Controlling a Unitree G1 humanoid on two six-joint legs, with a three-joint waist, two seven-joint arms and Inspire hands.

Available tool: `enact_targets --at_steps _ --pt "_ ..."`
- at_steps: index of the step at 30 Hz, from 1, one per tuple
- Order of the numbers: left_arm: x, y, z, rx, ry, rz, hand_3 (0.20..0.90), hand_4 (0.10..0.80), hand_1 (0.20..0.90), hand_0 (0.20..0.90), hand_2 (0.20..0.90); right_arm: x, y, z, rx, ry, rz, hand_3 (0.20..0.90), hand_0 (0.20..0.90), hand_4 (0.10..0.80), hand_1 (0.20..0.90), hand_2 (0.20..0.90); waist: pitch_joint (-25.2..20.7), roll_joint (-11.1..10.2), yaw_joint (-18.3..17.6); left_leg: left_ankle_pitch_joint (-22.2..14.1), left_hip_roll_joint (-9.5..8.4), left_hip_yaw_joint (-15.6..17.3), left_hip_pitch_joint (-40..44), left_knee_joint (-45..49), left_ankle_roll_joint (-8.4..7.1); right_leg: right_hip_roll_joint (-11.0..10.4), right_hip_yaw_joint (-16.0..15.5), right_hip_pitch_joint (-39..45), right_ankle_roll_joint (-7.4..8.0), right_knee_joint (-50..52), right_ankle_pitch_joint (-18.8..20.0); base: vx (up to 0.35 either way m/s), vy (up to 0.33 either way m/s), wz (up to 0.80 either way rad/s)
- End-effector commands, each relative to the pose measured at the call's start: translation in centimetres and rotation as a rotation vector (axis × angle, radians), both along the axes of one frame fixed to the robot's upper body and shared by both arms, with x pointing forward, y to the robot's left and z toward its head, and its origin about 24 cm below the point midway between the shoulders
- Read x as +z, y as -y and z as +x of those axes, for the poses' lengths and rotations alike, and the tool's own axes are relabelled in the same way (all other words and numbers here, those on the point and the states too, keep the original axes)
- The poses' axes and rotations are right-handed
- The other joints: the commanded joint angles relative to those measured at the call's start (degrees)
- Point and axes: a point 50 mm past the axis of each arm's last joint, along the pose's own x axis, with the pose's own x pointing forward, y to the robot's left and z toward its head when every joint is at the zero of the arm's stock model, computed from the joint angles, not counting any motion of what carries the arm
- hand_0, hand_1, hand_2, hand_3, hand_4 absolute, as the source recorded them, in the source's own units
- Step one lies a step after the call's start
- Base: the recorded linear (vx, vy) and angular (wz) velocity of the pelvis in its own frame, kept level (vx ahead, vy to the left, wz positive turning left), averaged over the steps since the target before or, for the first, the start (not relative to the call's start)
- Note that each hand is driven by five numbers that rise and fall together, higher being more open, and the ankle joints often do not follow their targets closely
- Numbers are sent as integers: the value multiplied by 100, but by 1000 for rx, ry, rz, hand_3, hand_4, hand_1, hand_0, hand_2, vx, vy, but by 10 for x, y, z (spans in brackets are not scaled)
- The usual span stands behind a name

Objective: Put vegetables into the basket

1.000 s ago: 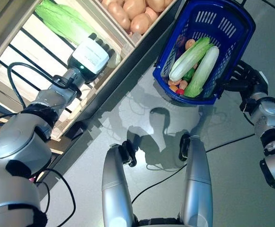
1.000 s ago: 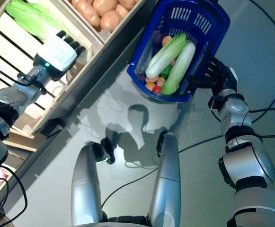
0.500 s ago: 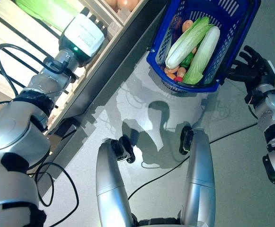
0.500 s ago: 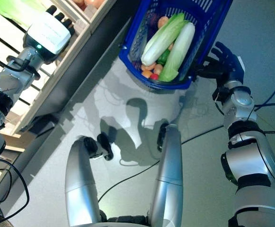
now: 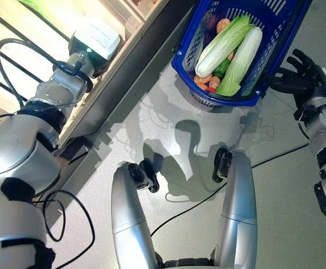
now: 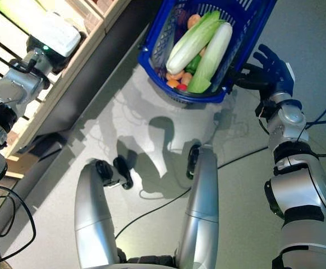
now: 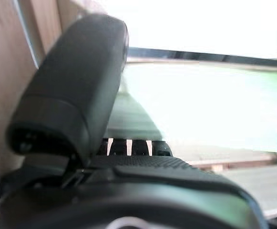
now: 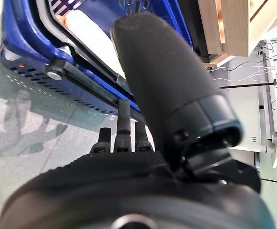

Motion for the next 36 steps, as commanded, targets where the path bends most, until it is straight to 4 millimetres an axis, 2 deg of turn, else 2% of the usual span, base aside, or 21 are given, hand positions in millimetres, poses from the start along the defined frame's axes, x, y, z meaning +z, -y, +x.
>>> enact_targets --at_steps 1,6,15,22,25,29,33,35,36 --pt "58 -31 -15 111 172 -73 300 400 300 300 300 36 12 -6 -25 165 65 900 900 800 900 900 -42 -11 -149 -241 176 -329 206 -400 -553 -400 -19 647 156 -934 510 -9 -43 1" --pt "58 -33 -16 100 184 -62 300 400 300 300 300 38 10 -5 1 170 58 900 900 800 900 900 -101 -33 -140 -197 196 -258 459 -601 -547 -406 -119 878 143 -1081 513 -17 -29 1" --pt "53 -30 -20 -47 265 -23 300 400 300 300 300 27 2 -2 64 144 61 900 900 800 900 900 -261 -22 -115 -40 180 8 1538 -1309 -558 -290 -310 1904 91 -1530 430 0 -22 -2" --pt "41 -31 -23 -142 269 -62 300 400 300 300 300 15 -7 0 128 118 44 900 900 800 900 900 -513 -28 -81 130 139 136 2473 -2009 -579 -250 -414 2768 3 -1966 347 31 -29 -3" --pt "30 -36 -26 -198 281 -131 300 400 300 300 300 3 -11 0 156 86 35 900 900 800 900 900 -752 -58 -28 286 73 189 3040 -2504 -575 -239 -529 3303 -66 -2313 359 71 -52 3" --pt "17 -42 -33 -274 307 -313 300 400 300 300 300 -15 -17 -1 175 45 47 900 900 800 900 900 -1035 -112 40 553 -7 292 3751 -3230 -548 -190 -719 3991 -119 -2848 445 66 -55 4" --pt "1 -44 -37 -366 338 -711 300 400 300 300 300 -42 -28 -3 201 -7 76 900 900 800 900 900 -1313 -177 149 808 -136 332 4470 -4015 -538 -95 -893 4732 -136 -3514 515 64 -77 3" --pt "-12 -41 -37 -397 320 -801 300 400 300 300 300 -53 -36 -2 216 -38 73 900 900 800 900 900 -1430 -204 193 927 -203 338 4789 -4374 -539 -70 -1007 5060 -131 -3832 567 39 -76 3" --pt "-21 -37 -38 -432 317 -892 300 400 300 300 300 -60 -43 -2 234 -54 76 900 900 800 900 900 -1540 -229 239 1188 -265 363 4968 -4717 -491 -25 -1134 5268 -184 -4195 778 12 -76 -1"
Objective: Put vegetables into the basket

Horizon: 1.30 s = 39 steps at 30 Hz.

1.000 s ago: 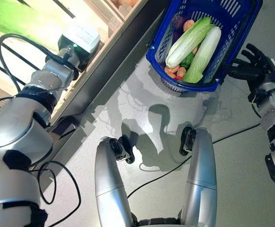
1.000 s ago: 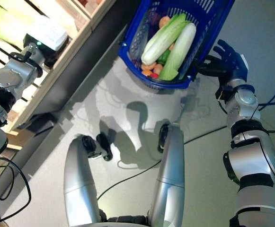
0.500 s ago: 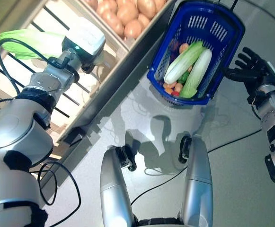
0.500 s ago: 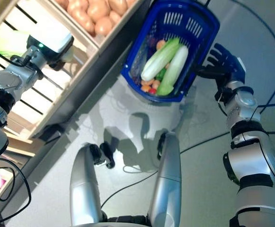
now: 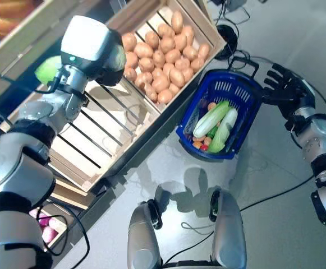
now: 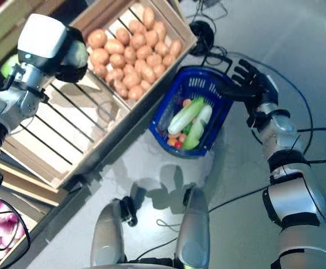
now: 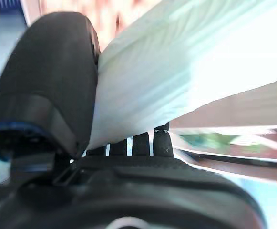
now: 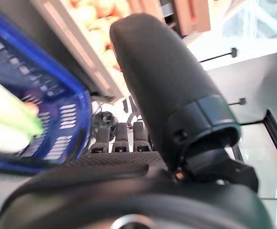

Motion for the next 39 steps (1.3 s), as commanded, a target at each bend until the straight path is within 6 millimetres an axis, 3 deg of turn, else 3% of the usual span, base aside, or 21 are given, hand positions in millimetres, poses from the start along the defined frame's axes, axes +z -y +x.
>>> enact_targets --at_steps 1,7,10,13,18,22,39 --pt "-5 -11 -10 -65 71 -283 300 400 300 300 300 -27 -23 -3 72 -2 2 900 900 800 900 900 -1207 -155 133 416 -85 -98 334 -883 143 -109 -187 930 -119 -1488 796 10 -71 1" --pt "-35 1 -10 -192 -22 -590 300 400 300 300 300 -53 -53 -4 164 -70 42 900 900 800 900 900 -1667 -209 198 932 -256 96 1319 -2100 133 185 -525 2006 -59 -2852 1190 111 -50 9" --pt "-64 17 -12 -284 -116 -756 300 400 300 300 300 -76 -84 -9 258 -140 86 900 900 800 900 900 -2065 -232 229 1289 -395 221 2041 -3054 142 398 -648 2809 23 -3885 1523 191 -23 -3" --pt "-74 28 -13 -346 -158 -841 300 400 300 300 300 -88 -102 -12 337 -197 114 900 900 800 900 900 -2204 -246 244 1470 -457 231 2280 -3490 146 459 -661 3058 83 -4292 1732 76 -25 2" --pt "-98 62 -23 -516 -242 -971 300 400 300 300 300 -111 -130 -32 526 -280 141 900 900 800 900 900 -2409 -313 298 1695 -569 193 2717 -4335 160 513 -669 3475 250 -5035 2118 58 -35 2" --pt "-102 83 -36 -639 -305 -1005 300 400 300 300 300 -108 -153 -47 619 -261 151 900 900 800 900 900 -2450 -391 295 1643 -638 108 2760 -4481 183 540 -644 3577 321 -5325 2285 5 -40 4" --pt "-101 138 -49 -898 -480 -1091 300 400 300 300 300 -105 -196 -61 821 -275 146 900 900 800 900 900 -2453 -482 362 1503 -638 -32 2871 -4481 211 625 -633 3744 278 -5346 2177 19 -31 1"
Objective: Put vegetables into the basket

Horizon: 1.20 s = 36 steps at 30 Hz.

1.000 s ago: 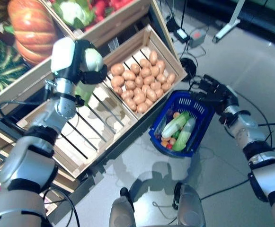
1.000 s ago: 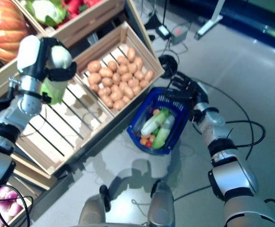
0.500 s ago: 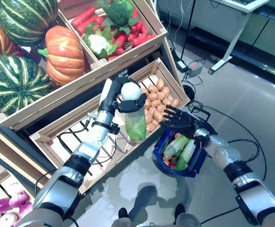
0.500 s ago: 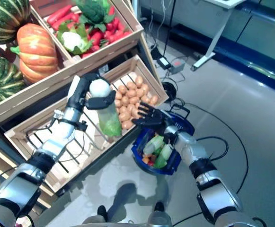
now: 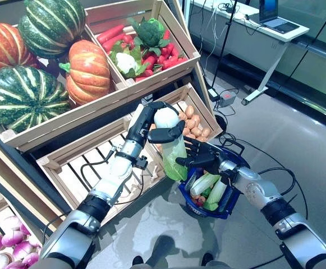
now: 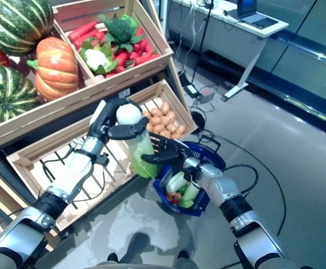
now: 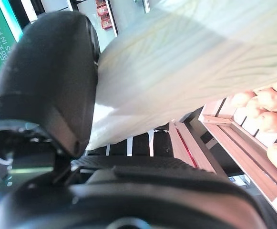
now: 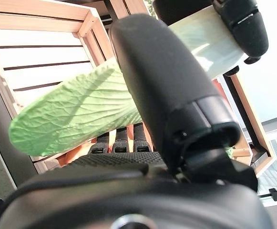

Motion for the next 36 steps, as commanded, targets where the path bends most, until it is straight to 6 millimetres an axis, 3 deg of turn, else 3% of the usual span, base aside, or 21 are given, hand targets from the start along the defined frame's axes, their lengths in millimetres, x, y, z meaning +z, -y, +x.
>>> enact_targets --at_steps 1,10,23,24,25,26,36 --pt "48 28 1 -119 187 -166 300 400 300 300 300 23 -41 0 164 119 97 900 900 800 900 900 -769 -20 50 -106 -153 -299 -296 1 125 -117 80 6 -211 9 64 40 -26 2" --pt "47 54 -4 -226 129 -263 300 400 300 300 300 13 -50 3 201 71 -5 900 900 800 900 900 -790 -31 112 -154 -164 -404 -222 1 134 -113 100 104 -229 9 11 29 -8 5" --pt "36 97 -14 -438 -41 -457 300 400 300 300 300 4 -72 11 200 -127 226 900 900 800 900 900 -824 5 296 -203 -185 -570 -147 1 141 -119 80 226 -254 9 -28 9 1 4" --pt "35 98 -14 -447 -46 -462 300 400 300 300 300 5 -73 11 194 -128 236 787 787 725 787 787 -826 6 300 -203 -186 -574 -145 1 140 -120 81 229 -253 9 -27 29 8 9" --pt "34 101 -15 -463 -63 -478 300 400 300 300 300 7 -73 13 180 -122 250 422 422 482 422 422 -833 8 304 -207 -187 -585 -137 1 142 -119 88 237 -254 9 -30 28 8 7" --pt "33 103 -16 -476 -73 -483 300 400 300 300 300 9 -72 16 161 -110 265 300 300 400 300 300 -837 11 308 -212 -186 -588 -128 1 144 -121 90 243 -256 9 -29 33 9 8" --pt "29 99 -19 -490 -95 -457 300 400 300 300 300 10 -60 19 104 -110 292 300 300 400 300 300 -839 18 307 -226 -191 -591 -107 1 160 -133 130 238 -251 9 -11 5 4 1"
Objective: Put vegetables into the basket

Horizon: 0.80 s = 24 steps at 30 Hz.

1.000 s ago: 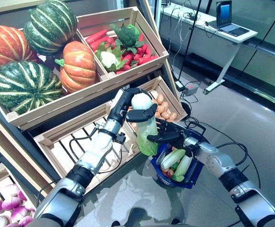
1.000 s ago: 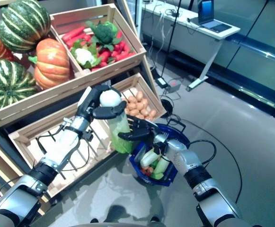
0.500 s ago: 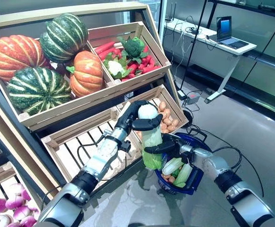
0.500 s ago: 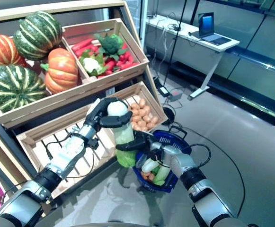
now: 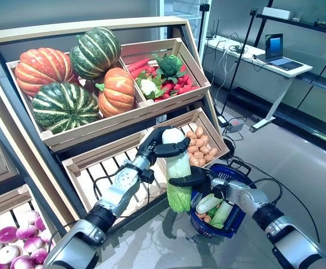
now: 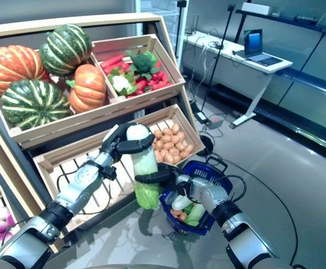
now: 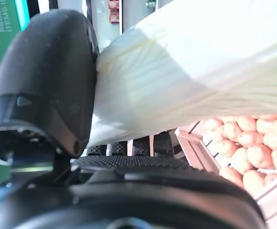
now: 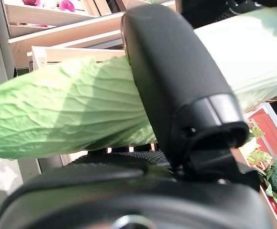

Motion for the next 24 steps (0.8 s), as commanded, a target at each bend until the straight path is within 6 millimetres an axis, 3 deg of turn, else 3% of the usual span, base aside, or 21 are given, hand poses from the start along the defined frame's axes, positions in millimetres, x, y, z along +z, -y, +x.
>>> enact_targets --at_steps 1,3,4,5,11,15,17,20,24 --pt "73 78 -5 -303 269 -327 300 400 300 300 300 57 -36 41 -66 142 308 300 300 400 300 300 -307 9 77 -372 -173 -234 -143 -1 145 -127 137 -4 -245 10 -10 0 0 0" --pt "72 77 -5 -301 261 -311 300 400 300 300 300 54 -32 40 -78 137 299 300 300 400 300 300 -307 10 70 -372 -174 -234 -143 -1 148 -129 144 -10 -243 10 -4 0 0 0" --pt "70 77 -5 -299 252 -300 364 442 364 364 364 53 -31 39 -84 137 292 300 300 400 300 300 -303 9 64 -374 -176 -231 -140 -1 151 -128 152 -14 -242 10 0 0 0 0" --pt "68 75 -4 -298 238 -290 900 800 900 900 900 52 -28 40 -90 139 280 300 300 400 300 300 -302 11 60 -372 -175 -226 -138 -1 152 -127 157 -16 -241 10 1 0 0 0" --pt "54 53 0 -228 197 -227 900 800 900 900 900 37 0 36 -174 109 223 300 300 400 300 300 -277 26 40 -369 -161 -184 -122 -1 153 -125 183 -31 -232 10 15 0 0 0" --pt "39 25 1 -141 155 -180 900 800 900 900 900 20 26 27 -251 69 187 300 300 400 300 300 -250 39 27 -359 -150 -145 -110 -1 161 -114 223 -48 -242 10 23 0 0 0" --pt "30 3 1 -77 133 -163 900 800 900 900 900 8 47 19 -298 35 169 300 300 400 300 300 -230 42 32 -350 -137 -116 -103 -1 156 -113 222 -54 -238 10 36 0 0 0" --pt "23 -9 1 -27 108 -172 900 800 900 900 900 -5 64 9 -361 -9 150 300 300 400 300 300 -206 44 34 -343 -131 -103 -100 -1 157 -109 225 -51 -239 10 44 20 -3 -1" --pt "6 -28 -2 57 54 -182 900 800 900 900 900 -27 101 -8 -545 -81 112 300 300 400 300 300 -149 56 60 -345 -123 -116 -92 -1 160 -97 220 -28 -251 10 40 27 -14 -1"
